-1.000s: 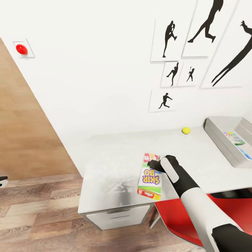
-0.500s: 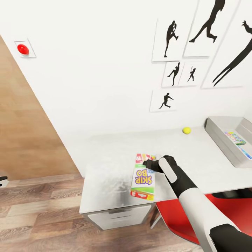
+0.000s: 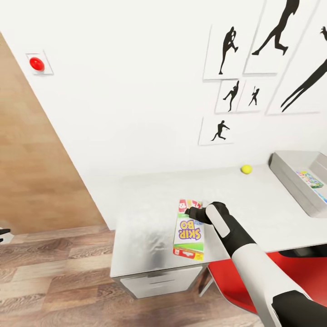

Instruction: Put all the toys in the child's room - the three board games (two on the bed and one on the table), the two jigsaw puzzles on the table, and the tennis ball on the table - inside the toy box on the table in the child's room.

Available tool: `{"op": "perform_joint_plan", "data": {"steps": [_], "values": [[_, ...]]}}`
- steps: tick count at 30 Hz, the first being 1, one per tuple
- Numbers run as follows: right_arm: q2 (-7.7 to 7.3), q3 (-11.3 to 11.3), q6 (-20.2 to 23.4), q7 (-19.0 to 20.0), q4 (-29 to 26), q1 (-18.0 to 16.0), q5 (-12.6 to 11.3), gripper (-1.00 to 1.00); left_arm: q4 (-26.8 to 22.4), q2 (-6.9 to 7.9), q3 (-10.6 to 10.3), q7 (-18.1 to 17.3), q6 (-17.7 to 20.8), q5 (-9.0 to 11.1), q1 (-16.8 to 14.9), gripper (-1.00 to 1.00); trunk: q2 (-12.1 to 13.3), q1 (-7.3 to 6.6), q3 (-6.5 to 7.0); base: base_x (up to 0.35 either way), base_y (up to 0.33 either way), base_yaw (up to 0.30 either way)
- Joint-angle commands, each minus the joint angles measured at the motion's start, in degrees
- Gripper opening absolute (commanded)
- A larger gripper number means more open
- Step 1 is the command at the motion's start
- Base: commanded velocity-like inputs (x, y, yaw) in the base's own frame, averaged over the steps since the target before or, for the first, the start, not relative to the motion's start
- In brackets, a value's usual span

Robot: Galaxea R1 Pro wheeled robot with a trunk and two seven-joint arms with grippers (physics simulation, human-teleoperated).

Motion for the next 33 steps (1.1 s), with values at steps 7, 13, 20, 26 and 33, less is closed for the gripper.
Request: {"op": "perform_joint_plan", "data": {"steps": [7,13,20,26,33], "values": [[0.02,0.1,0.1,-0.5,-0.1,0.0,-0.7,1.0,0.0,-0.66,0.5,-0.4,0.6,-0.4,-0.1,1.0,-0.1,0.02,-0.08,0.0,0.025,0.0],[-0.03,0.1,-0.1,-0.2,-0.1,0.0,-0.6,1.0,0.1,-1.56,0.6,-0.4,0.6,-0.2,-0.1,1.0,-0.1,0.02,-0.08,0.0,0.002,0.0],[0.0,0.1,-0.2,-0.2,-0.1,0.0,-0.6,1.0,0.1,-2.39,0.6,-0.4,0.6,-0.3,-0.1,1.0,-0.1,0.02,-0.08,0.0,0.0,0.0],[0.02,0.1,-0.2,-0.2,-0.1,0.0,-0.6,1.0,0.0,-2.64,0.6,-0.4,0.6,-0.2,-0.1,1.0,-0.1,0.02,-0.08,0.0,0.0,0.0],[-0.02,0.1,-0.2,-0.2,-0.1,0.0,-0.6,1.0,0.1,-3.4,0.6,-0.4,0.5,-0.2,-0.1,1.0,-0.1,0.02,-0.08,0.0,0.0,0.0]]}}
